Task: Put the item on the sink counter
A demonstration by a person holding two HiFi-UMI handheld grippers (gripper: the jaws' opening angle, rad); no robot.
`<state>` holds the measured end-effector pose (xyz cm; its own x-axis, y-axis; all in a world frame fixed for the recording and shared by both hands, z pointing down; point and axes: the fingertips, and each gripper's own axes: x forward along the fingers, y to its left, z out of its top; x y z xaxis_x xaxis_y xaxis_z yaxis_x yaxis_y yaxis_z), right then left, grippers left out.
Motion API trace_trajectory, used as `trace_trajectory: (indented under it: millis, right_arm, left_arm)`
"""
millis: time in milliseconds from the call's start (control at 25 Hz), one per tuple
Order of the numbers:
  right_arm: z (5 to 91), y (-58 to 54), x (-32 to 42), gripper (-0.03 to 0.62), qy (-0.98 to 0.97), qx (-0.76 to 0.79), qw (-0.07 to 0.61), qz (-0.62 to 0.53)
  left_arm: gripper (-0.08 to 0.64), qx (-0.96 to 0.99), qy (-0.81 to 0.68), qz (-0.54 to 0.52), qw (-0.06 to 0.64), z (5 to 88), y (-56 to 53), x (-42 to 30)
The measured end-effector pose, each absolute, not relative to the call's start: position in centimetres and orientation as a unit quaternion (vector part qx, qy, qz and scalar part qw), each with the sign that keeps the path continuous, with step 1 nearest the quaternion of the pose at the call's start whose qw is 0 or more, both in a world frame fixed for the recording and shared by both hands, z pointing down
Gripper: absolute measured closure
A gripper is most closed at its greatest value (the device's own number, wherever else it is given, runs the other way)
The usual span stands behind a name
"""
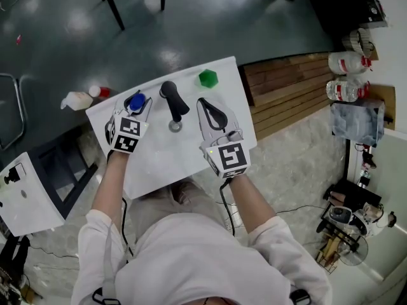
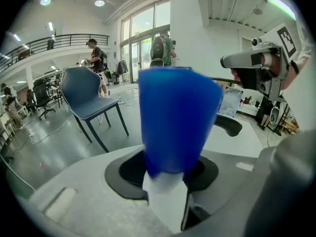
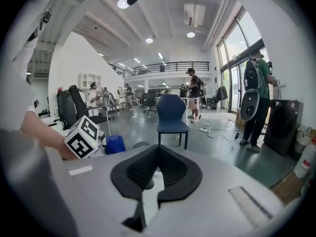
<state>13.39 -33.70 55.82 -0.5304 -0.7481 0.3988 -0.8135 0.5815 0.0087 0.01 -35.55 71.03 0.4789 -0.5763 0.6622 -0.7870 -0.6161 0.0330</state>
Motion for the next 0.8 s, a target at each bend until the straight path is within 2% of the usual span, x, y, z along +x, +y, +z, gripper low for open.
trace_trajectory:
  millis: [400, 680, 800]
  right_arm:
    - [55.6, -33.4, 12.8, 0.588, -0.873, 0.443, 0.184, 0.087]
    - [55.3, -33.2, 12.6, 0.588, -0.874, 0.442, 0.183, 0.085]
    - [55.0, -33.1, 12.5, 0.589, -0.875, 0.442, 0.18, 0.083]
  left_arm:
    - [0.358, 0.845, -0.401, 0.311, 0.169, 70.9, -35.4, -0.2]
    - [0.234, 0.852, -0.399, 0.299, 0.159, 70.0, -34.7, -0.2]
    - [0.221, 0.854, -0.401, 0.291, 0.155, 69.6, -34.6, -0.3]
